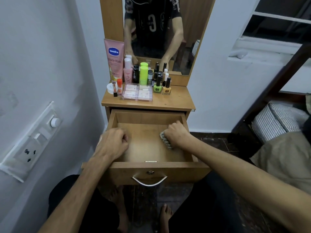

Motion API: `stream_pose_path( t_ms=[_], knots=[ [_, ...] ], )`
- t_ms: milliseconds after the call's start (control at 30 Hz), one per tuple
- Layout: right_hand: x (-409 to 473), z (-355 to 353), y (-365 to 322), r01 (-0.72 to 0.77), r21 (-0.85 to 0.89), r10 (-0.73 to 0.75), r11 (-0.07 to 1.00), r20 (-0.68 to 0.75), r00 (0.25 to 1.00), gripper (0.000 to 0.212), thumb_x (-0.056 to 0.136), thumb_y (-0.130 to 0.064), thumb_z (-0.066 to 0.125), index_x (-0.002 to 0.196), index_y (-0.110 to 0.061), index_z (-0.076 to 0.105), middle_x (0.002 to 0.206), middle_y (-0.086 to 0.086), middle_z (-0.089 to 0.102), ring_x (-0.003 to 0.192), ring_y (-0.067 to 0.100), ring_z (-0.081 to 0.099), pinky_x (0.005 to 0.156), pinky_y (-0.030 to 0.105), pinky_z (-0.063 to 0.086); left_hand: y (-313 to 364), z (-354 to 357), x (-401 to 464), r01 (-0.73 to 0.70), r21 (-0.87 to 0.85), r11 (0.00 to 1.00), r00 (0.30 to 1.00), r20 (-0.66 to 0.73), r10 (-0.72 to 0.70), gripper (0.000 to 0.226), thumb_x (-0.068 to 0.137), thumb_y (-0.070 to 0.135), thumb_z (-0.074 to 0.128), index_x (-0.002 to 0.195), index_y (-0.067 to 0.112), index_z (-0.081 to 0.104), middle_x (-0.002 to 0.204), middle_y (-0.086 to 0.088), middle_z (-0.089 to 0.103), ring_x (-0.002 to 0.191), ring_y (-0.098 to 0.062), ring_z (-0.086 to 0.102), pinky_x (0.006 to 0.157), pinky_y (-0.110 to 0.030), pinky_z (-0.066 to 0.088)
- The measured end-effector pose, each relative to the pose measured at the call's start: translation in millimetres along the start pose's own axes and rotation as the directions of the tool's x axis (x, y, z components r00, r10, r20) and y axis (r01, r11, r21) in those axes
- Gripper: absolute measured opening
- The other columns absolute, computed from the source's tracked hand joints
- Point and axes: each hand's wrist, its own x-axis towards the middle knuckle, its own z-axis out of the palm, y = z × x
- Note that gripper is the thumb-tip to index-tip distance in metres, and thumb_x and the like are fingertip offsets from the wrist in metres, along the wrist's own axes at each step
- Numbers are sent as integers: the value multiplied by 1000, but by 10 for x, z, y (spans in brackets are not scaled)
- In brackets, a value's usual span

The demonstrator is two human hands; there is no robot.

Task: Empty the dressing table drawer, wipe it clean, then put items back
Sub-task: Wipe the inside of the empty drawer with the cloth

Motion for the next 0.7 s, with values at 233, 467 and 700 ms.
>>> stream_pose_path(
  t_ms=[233,467,700],
  knots=[
    [-321,-254,-327,-69,386,-61,920,315,947,30,97,-30,60,119,-10,65,110,9,70,98,24,67,91,38,60,-23,-12,-20,27,-68,997,998,-48,-31,21,78,1,61,73,20,69,83,7,67,77,-7,58,75,-27,47],
    [-315,-362,-302,-141,718,-151,682,326,933,20,100,-23,53,112,-8,57,108,12,66,88,22,63,67,30,50,-11,-33,-27,40,-94,995,987,-153,-54,21,79,0,62,73,19,70,83,7,69,78,-9,61,79,-28,50],
    [-184,-701,-843,-28,941,-364,337,158,918,26,91,-19,52,108,-3,64,92,6,62,78,19,55,69,31,47,0,-137,-67,120,-173,978,945,-281,-166,21,79,2,62,75,21,70,86,7,68,81,-12,60,81,-37,54]
  ],
)
